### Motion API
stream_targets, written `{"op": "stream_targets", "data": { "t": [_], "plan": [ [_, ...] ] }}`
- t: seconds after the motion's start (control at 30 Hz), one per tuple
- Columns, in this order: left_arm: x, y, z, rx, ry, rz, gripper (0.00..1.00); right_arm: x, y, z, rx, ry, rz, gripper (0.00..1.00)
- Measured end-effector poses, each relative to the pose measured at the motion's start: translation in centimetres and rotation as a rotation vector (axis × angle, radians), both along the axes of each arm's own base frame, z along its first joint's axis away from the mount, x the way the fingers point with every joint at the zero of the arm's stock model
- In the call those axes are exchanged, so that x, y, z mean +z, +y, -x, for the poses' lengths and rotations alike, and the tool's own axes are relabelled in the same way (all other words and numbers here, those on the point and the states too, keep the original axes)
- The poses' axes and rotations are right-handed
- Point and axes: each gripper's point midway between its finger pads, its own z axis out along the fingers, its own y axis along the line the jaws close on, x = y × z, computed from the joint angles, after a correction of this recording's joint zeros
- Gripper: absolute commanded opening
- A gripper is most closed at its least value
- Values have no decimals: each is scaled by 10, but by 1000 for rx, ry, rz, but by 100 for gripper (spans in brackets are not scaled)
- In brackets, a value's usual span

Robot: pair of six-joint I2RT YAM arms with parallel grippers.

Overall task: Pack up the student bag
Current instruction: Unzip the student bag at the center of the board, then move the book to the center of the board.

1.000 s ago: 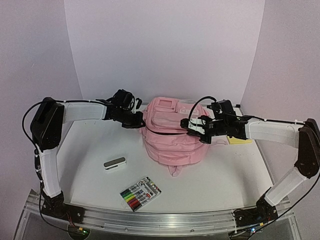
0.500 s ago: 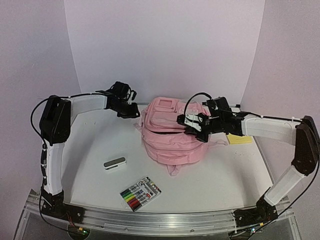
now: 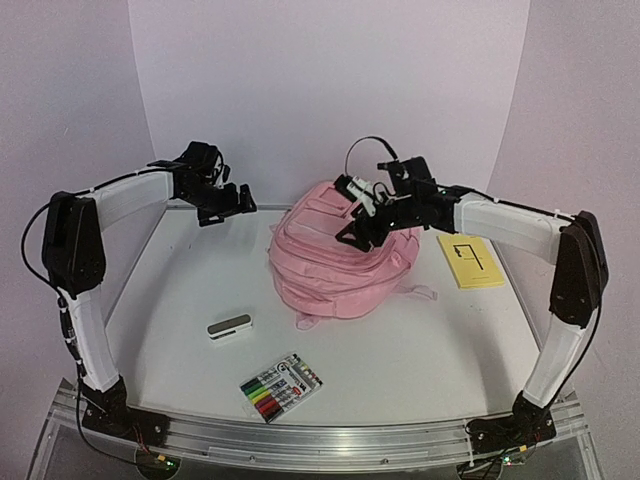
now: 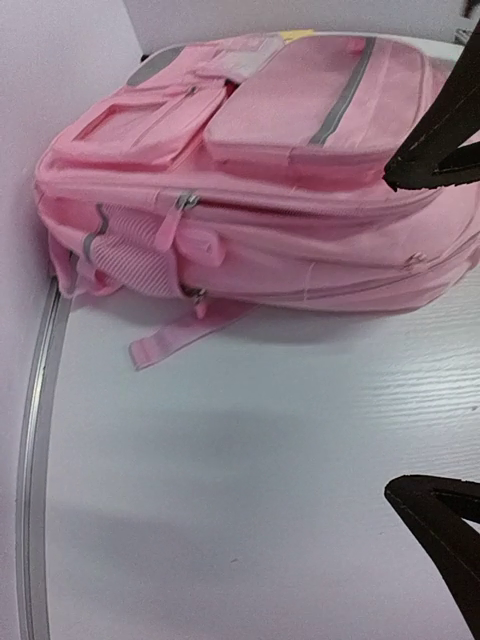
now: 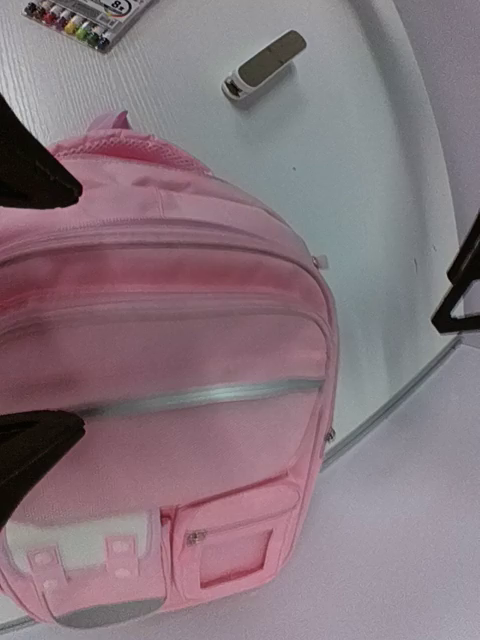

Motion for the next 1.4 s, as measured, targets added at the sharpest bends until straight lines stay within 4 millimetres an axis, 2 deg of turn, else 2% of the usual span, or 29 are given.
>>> {"op": "stream_targets", "data": {
  "t": [0.07, 0.13, 0.23, 0.33, 0.37, 0.47, 0.67, 0.77, 0.93, 1.07, 1.2, 1.4],
  "plan": [
    [14, -5, 17, -13, -8, 23, 100, 14, -25, -19, -80, 25, -26, 87],
    [30, -5, 32, -18, -25, 43, 100, 23, -61, -42, -176, 49, -39, 90],
    [49, -5, 49, -18, -48, 70, 100, 23, -136, -76, -354, 106, -41, 97],
    [57, -9, 59, -23, -55, 85, 100, 11, -215, -104, -532, 186, -24, 98],
    [55, -12, 62, -28, -48, 87, 100, 3, -241, -115, -586, 215, -17, 98],
    [48, -21, 71, -45, -23, 85, 100, -27, -294, -139, -699, 296, 18, 98],
    [39, -41, 87, -75, 12, 83, 100, -100, -372, -169, -846, 445, 101, 98],
    [37, -50, 92, -88, 22, 87, 100, -125, -399, -177, -892, 476, 149, 98],
    [26, -59, 94, -97, 46, 74, 100, -153, -419, -178, -914, 505, 215, 98],
    [19, -63, 94, -102, 63, 65, 100, -166, -419, -172, -897, 533, 243, 94],
    [21, -64, 93, -104, 64, 65, 100, -182, -413, -161, -861, 578, 246, 85],
    [24, -66, 94, -112, 61, 69, 100, -183, -405, -139, -812, 618, 219, 77]
  ]
}}
